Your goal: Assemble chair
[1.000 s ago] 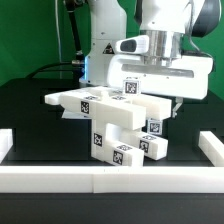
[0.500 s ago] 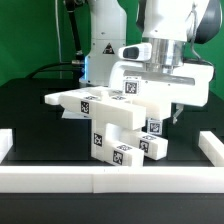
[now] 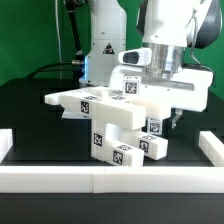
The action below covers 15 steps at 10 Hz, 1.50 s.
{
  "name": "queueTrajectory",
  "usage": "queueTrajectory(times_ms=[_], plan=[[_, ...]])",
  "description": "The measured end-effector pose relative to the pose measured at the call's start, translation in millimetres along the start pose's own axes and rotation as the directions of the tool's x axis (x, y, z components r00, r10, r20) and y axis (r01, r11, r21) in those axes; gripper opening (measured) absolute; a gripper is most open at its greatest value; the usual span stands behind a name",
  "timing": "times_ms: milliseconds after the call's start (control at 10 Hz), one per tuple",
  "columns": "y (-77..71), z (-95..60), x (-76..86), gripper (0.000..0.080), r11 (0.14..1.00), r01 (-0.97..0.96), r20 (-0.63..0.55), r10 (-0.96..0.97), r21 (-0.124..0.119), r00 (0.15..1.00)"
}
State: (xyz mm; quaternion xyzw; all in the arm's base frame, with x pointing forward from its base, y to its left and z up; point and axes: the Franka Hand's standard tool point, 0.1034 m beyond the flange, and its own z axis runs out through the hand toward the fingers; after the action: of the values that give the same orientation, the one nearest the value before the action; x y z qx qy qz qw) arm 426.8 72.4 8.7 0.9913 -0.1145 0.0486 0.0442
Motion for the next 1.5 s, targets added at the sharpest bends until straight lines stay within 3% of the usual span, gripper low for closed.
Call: queueTrajectory(times_ms=[300, 700, 1000, 1200, 1500], plan=[[0.1, 0.0, 0.0, 0.0284, 1.0, 0.0, 0.0, 0.0, 0.0, 1.0], [0.1, -0.4, -0.3, 0.0285, 1.0, -0.004, 0.004, 0.004, 0.0, 1.0], [-6.9, -11.3, 0.8, 0.0285, 0.999, -0.035, 0.008, 0.035, 0.022, 0.999], [-14.3, -30.5, -0.6, 0.0285, 0.997, -0.051, 0.046, 0.048, 0.055, 0.998], [-15.9, -75.4, 8.0, 0.0287, 0.986, -0.1, 0.091, 0.089, 0.131, 0.992]])
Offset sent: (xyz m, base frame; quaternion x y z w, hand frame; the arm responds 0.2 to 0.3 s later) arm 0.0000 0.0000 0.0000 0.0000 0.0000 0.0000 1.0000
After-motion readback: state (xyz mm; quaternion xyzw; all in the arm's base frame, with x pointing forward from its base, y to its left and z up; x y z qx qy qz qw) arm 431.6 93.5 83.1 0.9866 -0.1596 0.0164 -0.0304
